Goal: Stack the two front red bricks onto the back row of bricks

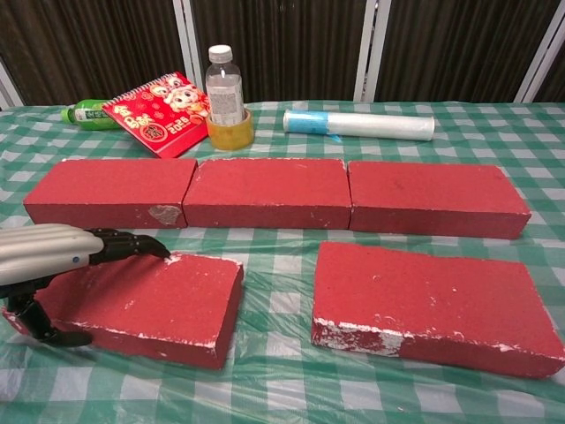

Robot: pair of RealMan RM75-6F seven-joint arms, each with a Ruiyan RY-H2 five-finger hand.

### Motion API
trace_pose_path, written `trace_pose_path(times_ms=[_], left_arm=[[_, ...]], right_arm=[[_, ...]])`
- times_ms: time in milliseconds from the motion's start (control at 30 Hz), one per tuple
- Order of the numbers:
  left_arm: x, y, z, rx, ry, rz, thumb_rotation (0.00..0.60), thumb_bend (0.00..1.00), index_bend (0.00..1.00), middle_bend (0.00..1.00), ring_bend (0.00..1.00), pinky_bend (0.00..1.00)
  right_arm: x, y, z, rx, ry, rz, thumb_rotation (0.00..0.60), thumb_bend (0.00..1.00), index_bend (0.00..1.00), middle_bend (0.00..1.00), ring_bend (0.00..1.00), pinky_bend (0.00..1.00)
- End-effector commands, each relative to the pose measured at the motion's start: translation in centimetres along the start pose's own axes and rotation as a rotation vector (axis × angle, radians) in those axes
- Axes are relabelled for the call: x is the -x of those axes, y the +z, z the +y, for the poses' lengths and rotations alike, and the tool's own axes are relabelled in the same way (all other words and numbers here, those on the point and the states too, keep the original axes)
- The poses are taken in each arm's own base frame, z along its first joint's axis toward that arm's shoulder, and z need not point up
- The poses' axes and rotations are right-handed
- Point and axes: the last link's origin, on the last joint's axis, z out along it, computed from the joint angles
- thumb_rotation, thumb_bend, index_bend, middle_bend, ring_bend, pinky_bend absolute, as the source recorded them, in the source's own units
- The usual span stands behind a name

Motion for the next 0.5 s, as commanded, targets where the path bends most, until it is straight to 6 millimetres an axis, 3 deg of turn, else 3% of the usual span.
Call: trace_pose_path(times_ms=[33, 133, 267, 367, 500], left_arm=[[-0.1, 0.1, -0.2, -0.004, -0.010, -0.008, 0.600, 0.26, 0.00, 0.03, 0.03, 0.15], [-0.1, 0.2, -0.3, -0.005, -0.016, -0.011, 0.600, 0.26, 0.00, 0.16, 0.13, 0.28], [-0.2, 0.3, -0.5, -0.007, -0.024, -0.005, 0.600, 0.29, 0.00, 0.45, 0.38, 0.57], [-0.8, 0.2, -0.4, -0.005, -0.015, 0.048, 0.600, 0.30, 0.00, 0.50, 0.43, 0.66], [-2.0, -0.2, -0.5, -0.009, 0.000, 0.103, 0.600, 0.29, 0.00, 0.52, 0.44, 0.67]], right_arm=[[0.0, 0.0, 0.0, 0.001, -0.001, -0.001, 0.600, 0.15, 0.00, 0.00, 0.00, 0.00], [0.1, 0.0, 0.0, 0.001, -0.002, -0.001, 0.600, 0.15, 0.00, 0.00, 0.00, 0.00], [0.1, 0.0, 0.0, 0.002, -0.002, -0.003, 0.600, 0.15, 0.00, 0.00, 0.00, 0.00], [0.0, 0.0, 0.0, 0.001, -0.001, -0.004, 0.600, 0.15, 0.00, 0.00, 0.00, 0.00], [0.0, -0.1, 0.0, 0.001, 0.000, -0.002, 0.600, 0.15, 0.00, 0.00, 0.00, 0.00]])
